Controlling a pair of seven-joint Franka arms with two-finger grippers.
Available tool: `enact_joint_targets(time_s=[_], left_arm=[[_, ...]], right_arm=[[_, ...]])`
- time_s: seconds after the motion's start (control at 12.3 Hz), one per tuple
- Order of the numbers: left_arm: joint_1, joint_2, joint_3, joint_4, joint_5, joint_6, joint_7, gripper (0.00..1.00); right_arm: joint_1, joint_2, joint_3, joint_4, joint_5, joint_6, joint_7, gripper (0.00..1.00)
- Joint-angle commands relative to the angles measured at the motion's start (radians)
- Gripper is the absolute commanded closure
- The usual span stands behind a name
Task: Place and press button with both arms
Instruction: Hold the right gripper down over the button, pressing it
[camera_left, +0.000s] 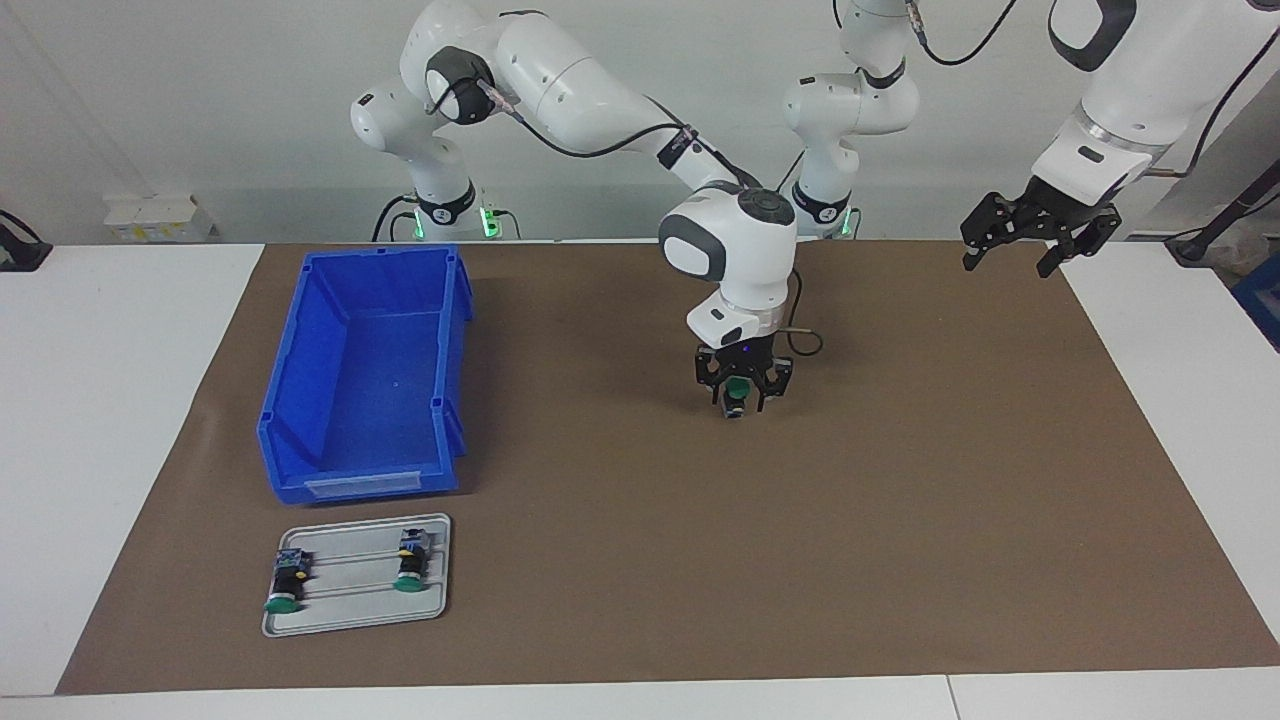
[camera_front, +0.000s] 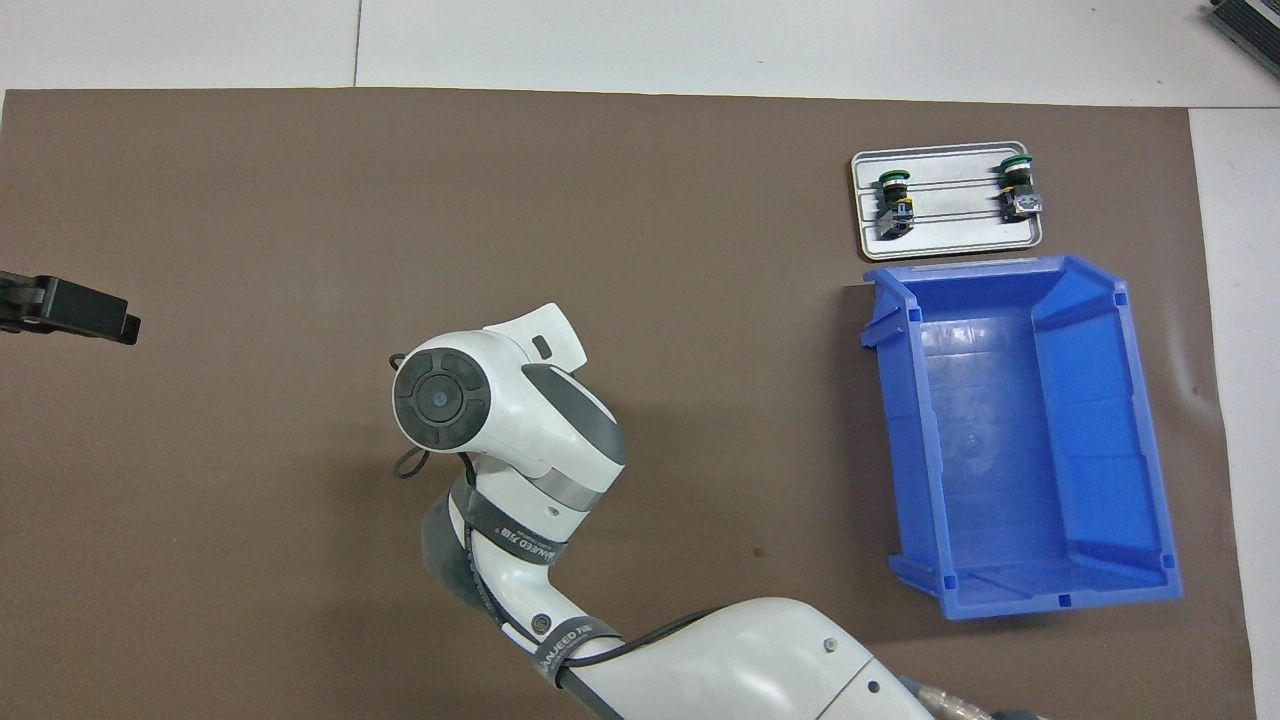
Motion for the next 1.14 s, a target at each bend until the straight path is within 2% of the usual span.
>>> enact_joint_targets(time_s=[0.0, 0.32, 1.05], left_arm=[[0.010, -0.028, -0.003, -0.029, -0.009, -0.004, 0.004, 0.00], [0.010, -0.028, -0.003, -0.029, -0.009, -0.004, 0.004, 0.00], [0.010, -0.028, -0.003, -0.029, -0.009, -0.004, 0.004, 0.00]], right_arm=[[-0.009, -0.045, 0.007, -0.078, 0.019, 0.034, -0.029, 0.30], [-0.014, -0.045, 0.017, -0.080, 0.021, 0.041, -0.029, 0.44], [-0.017, -0.045, 0.018, -0.080, 0.048, 0.065, -0.029, 0.63]])
